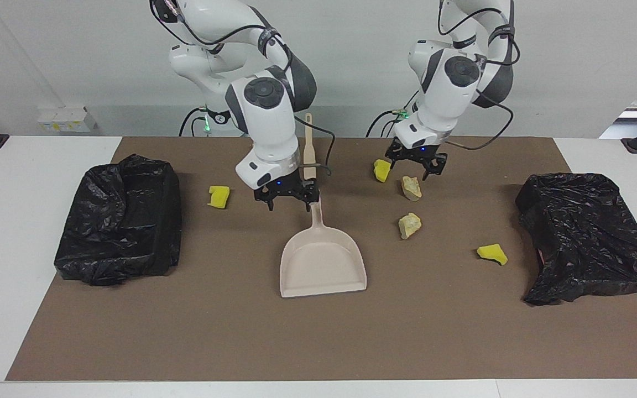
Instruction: Sweep and dump trash in bin
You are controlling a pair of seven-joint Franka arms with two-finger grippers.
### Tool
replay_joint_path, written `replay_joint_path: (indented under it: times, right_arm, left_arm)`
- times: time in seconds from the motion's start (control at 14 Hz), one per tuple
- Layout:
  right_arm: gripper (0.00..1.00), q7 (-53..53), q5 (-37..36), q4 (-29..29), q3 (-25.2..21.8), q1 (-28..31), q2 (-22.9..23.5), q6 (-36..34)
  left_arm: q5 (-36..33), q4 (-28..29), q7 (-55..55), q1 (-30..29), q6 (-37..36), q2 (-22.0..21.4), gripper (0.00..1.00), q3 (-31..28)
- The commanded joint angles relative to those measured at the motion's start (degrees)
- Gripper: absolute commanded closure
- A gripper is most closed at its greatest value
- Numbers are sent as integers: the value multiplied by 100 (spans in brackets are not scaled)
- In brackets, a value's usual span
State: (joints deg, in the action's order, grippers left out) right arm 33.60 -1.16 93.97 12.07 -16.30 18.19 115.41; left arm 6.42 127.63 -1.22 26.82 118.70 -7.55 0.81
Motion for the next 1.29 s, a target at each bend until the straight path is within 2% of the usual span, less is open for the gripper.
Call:
replay_joint_path:
  times: [0.0, 0.21, 0.43, 0.57, 0.64, 0.86, 0.93, 1.22]
  right_arm:
    - [0, 182, -129, -2, -12, -241, 342, 262]
    - [0, 182, -296, 51, -20, -479, 694, 604]
    - [5, 190, -297, 279, -12, -435, 686, 719]
    - [14, 269, -279, 455, -11, -479, 686, 903]
    - [23, 261, -279, 464, -11, -470, 686, 887]
    - [85, 269, -200, 412, -11, -453, 695, 843]
    - [100, 261, -252, 377, -11, -453, 695, 851]
    - [100, -124, -323, 43, -11, -435, 686, 922]
  left_arm:
    - [52, 1032, 333, 586, 941, -282, 0, -107]
    - [52, 1483, 929, 1147, 1278, -440, 0, -72]
    - [52, 1825, 1500, 1693, 1505, -616, 0, 33]
    - [52, 1870, 2141, 1861, 1595, -634, 0, 313]
    - [52, 1870, 2361, 1888, 1656, -634, 0, 471]
    - [44, 1809, 3397, 2282, 1911, -564, 0, 719]
    - [44, 1791, 3601, 2484, 1894, -581, 0, 745]
    - [0, 1546, 4357, 2591, 1894, -432, 0, 1096]
